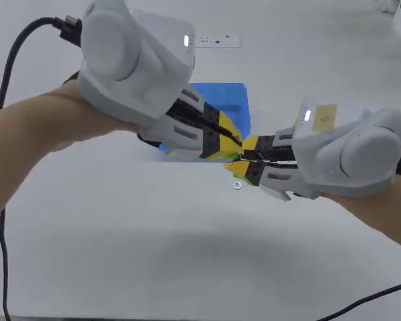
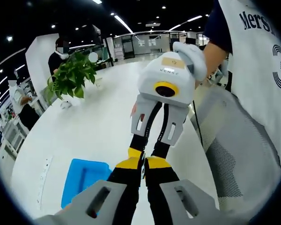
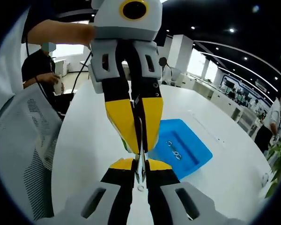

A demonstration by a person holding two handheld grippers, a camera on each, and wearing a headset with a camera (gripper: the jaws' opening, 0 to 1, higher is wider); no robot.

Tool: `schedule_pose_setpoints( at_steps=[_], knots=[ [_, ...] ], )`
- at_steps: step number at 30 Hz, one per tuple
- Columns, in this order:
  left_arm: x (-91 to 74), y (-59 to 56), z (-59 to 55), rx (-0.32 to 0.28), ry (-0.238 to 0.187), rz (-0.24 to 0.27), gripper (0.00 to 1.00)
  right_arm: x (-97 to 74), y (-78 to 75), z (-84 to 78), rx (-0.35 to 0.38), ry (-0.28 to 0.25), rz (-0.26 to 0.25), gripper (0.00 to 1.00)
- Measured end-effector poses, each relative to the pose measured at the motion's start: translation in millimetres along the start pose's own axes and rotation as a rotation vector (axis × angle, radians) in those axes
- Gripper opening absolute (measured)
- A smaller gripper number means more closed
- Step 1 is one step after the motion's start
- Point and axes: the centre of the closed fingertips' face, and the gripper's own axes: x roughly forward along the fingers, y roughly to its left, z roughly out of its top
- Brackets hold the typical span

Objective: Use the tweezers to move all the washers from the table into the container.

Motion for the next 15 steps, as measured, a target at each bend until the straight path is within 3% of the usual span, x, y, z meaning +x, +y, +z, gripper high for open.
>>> schedule_pose_setpoints(
  at_steps=[8,15],
  knots=[
    [11.4,-1.0,-11.0,-0.008,0.025,-0.021,0.07,5.8,0.9,-16.6,0.02,0.016,0.021,0.1],
    [19.0,0.6,-13.4,-0.014,0.023,-0.038,0.07,10.4,-0.3,-26.8,0.046,0.032,0.046,0.12]
  ],
)
